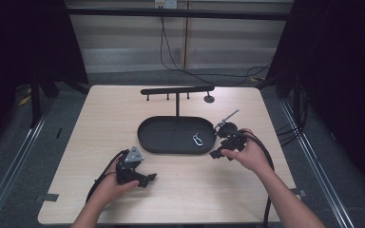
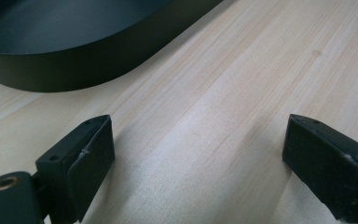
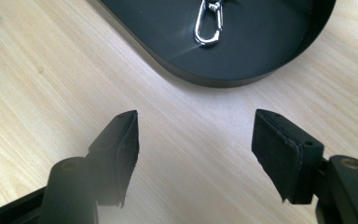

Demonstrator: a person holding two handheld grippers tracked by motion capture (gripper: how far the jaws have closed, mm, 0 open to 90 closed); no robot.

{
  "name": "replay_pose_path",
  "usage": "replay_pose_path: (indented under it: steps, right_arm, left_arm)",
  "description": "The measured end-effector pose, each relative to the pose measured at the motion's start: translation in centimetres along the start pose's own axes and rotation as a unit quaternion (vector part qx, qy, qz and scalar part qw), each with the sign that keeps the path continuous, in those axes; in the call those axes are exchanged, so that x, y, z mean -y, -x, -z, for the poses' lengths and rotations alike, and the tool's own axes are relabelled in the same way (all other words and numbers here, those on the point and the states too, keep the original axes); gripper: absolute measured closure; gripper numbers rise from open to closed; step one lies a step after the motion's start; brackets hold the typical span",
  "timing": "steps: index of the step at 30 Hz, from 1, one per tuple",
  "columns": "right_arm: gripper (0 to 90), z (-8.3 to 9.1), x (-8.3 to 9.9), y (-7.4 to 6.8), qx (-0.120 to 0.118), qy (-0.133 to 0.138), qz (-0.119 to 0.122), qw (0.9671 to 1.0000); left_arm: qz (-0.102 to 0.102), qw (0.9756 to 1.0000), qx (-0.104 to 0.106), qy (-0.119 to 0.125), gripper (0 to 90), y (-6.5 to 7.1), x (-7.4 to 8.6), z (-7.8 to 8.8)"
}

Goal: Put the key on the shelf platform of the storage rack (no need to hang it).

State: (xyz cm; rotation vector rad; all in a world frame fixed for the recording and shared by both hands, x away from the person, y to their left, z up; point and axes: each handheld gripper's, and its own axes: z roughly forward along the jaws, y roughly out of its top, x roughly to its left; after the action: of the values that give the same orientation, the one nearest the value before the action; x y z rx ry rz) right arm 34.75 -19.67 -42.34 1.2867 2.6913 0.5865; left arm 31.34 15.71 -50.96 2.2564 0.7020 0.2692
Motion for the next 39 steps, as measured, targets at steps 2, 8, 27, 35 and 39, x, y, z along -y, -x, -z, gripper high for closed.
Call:
replay_pose_path:
  steps: [2, 8, 27, 35, 39]
  right_arm:
    - [31.9, 0.1, 0.2, 0.0, 0.003, -0.002, 0.002, 1.0]
    - [31.9, 0.3, 0.8, 0.0, 0.003, -0.005, 0.002, 1.0]
    - [31.6, 0.5, 2.8, 0.4, 0.004, -0.008, -0.004, 1.0]
    - [31.6, 0.6, 3.7, 0.6, 0.005, -0.007, -0.004, 1.0]
    - [31.5, 0.6, 4.1, 0.7, 0.007, -0.007, -0.004, 0.9999]
  left_arm:
    - [0.0, 1.0, 0.001, 0.0, 8.8, 0.0, 0.0, 0.0]
    - [0.0, 1.0, 0.001, 0.0, 8.8, 0.0, 0.0, 0.0]
    - [0.0, 1.0, 0.001, 0.001, 8.8, 0.0, 0.0, 0.0]
    - [0.0, 1.0, 0.0, 0.001, 8.8, 0.0, 0.0, 0.0]
    - [0.0, 1.0, 0.0, 0.0, 8.8, 0.0, 0.0, 0.0]
